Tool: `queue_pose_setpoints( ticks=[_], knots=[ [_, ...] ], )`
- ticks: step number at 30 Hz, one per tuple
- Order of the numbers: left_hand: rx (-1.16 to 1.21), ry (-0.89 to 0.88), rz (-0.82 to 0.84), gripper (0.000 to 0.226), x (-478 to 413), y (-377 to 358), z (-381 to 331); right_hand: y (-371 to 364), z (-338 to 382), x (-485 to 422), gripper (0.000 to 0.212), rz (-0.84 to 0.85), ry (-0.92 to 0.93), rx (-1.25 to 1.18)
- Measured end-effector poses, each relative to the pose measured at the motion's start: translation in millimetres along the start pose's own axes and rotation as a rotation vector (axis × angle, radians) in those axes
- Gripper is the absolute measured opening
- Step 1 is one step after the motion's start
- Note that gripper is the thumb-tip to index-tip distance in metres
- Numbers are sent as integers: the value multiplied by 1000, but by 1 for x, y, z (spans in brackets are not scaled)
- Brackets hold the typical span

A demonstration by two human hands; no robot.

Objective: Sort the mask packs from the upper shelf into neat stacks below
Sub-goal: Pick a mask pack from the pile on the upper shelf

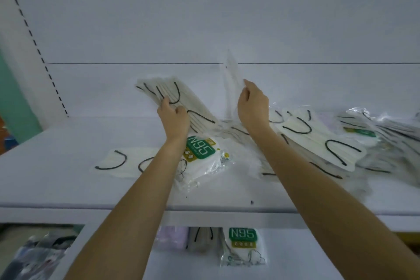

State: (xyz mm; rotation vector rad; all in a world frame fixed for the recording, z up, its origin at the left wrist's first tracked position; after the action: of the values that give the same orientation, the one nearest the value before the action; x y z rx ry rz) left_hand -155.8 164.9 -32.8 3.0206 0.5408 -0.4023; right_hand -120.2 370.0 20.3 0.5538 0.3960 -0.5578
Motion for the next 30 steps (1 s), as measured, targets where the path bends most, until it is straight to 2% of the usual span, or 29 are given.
queue_pose_setpoints(
  ticks=[1,3,5,6,7,8,10,11,14,16,18,20,22,24,27,28,30],
  knots=[
    [21,-1,37,51,6,-5,-2,-4,9,13,39,46,109,43],
    [61,25,133,55,20,-16,-4,-28,19,49,36,245,326,250],
    [59,10,166,68,31,-21,1,-49,11,83,36,449,433,442],
    [40,-27,174,60,38,-23,2,-49,7,93,38,494,429,446],
    [16,-64,191,47,46,-24,1,-42,5,100,37,512,415,375],
    [37,-84,205,44,57,-21,-7,-29,8,105,32,501,406,263],
    [63,-122,217,57,69,-16,-14,5,5,109,24,443,368,114],
    [69,-141,220,64,75,-13,-15,21,-6,110,27,417,327,143],
    [54,-174,239,74,104,-15,-22,74,-54,122,48,400,203,545],
    [14,-178,249,61,130,-23,-24,106,-84,134,57,422,132,749],
    [-46,-149,234,51,154,-30,-23,127,-101,144,58,468,83,801],
    [-78,-88,226,50,175,-35,-16,140,-109,153,52,494,86,772],
    [-127,-49,197,50,194,-33,-10,148,-108,161,44,490,172,792],
    [-169,-17,165,49,213,-28,-6,159,-104,164,36,392,220,721],
    [-126,35,128,37,242,-20,-6,181,-94,170,31,202,128,298],
    [-103,45,131,31,249,-20,-7,181,-85,176,30,198,145,172],
    [-65,68,180,32,263,-26,-10,165,-60,198,27,345,320,75]
  ],
)
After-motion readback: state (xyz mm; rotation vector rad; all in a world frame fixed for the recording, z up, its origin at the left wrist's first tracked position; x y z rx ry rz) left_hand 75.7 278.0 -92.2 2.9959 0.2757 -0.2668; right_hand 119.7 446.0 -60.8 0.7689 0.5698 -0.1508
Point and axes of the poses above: each hand's wrist, its own x-axis away from the middle knuckle, its own y-axis out of the back of the hand, z = x × y, the point moved 8 cm from there along -x, towards the middle knuckle, and after that the axes turned 2 degrees about -y, right-handed, at the moved point
